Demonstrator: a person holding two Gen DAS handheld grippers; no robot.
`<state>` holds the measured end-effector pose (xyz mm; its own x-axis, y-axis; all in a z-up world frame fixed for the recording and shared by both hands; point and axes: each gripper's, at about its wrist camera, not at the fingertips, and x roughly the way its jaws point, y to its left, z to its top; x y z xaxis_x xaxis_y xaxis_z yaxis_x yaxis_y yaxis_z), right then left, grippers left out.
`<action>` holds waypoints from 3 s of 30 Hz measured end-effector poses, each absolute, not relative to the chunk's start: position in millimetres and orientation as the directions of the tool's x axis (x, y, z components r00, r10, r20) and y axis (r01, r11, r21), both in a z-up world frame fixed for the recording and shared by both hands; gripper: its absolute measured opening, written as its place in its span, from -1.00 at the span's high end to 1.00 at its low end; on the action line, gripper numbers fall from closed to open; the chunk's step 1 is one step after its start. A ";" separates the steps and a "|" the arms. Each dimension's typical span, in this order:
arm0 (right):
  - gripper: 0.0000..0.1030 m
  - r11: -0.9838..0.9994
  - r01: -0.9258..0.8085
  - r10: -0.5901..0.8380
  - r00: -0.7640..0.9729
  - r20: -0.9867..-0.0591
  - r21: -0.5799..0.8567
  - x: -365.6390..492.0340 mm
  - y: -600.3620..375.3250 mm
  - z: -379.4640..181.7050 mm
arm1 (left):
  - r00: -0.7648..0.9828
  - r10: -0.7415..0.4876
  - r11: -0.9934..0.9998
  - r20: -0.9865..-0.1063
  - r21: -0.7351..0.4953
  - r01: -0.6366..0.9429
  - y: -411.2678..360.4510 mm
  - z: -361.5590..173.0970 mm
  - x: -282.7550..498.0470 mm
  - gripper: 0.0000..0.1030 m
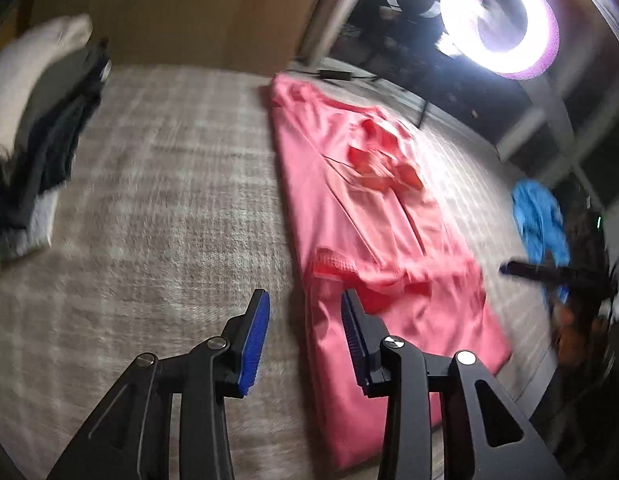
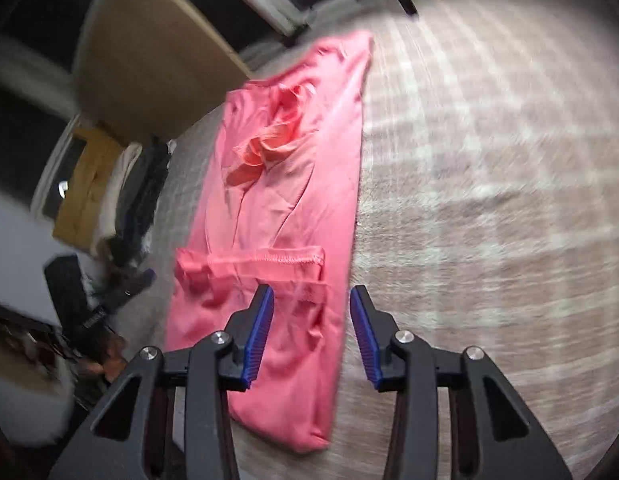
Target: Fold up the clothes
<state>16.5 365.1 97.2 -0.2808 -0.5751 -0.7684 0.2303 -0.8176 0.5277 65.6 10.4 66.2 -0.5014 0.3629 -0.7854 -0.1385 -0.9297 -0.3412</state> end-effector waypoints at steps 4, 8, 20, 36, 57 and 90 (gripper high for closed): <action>0.22 -0.851 0.344 -0.505 -0.329 -0.798 0.397 31.4 348.6 101.5 | -0.488 0.321 -0.944 -0.812 -0.230 -0.238 29.1 59.1 66.4 0.31; 0.26 -0.850 0.459 -0.440 -0.346 -0.829 0.260 28.2 319.1 96.6 | -0.493 0.272 -0.950 -0.826 -0.147 -0.277 45.6 52.8 54.1 0.33; 0.26 -0.891 0.449 -0.279 -0.417 -0.865 0.071 2.4 295.9 82.7 | -0.556 0.155 -0.986 -0.817 -0.097 -0.134 36.9 47.1 22.1 0.42; 0.32 -0.873 0.331 -0.484 -0.506 -0.714 0.358 35.9 355.9 159.7 | -0.633 0.179 -0.984 -0.753 -0.142 -0.108 -11.0 108.3 60.4 0.39; 0.32 -0.873 0.438 -0.478 -0.682 -0.553 0.214 -46.1 383.1 321.1 | -0.795 0.141 -0.990 -0.589 -0.095 -0.106 -27.2 269.8 -36.0 0.23; 0.28 -0.885 0.413 -0.391 -0.412 -0.823 0.214 -282.7 339.2 61.5 | -0.440 0.275 -0.931 -0.855 -0.123 -0.343 58.1 39.2 -270.7 0.08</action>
<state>-282.7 339.2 61.5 -0.4123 -0.3910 -0.8229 0.4125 -0.8854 0.2141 -270.7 58.1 39.2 -0.4402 0.2751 -0.8547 -0.3429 -0.9313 -0.1231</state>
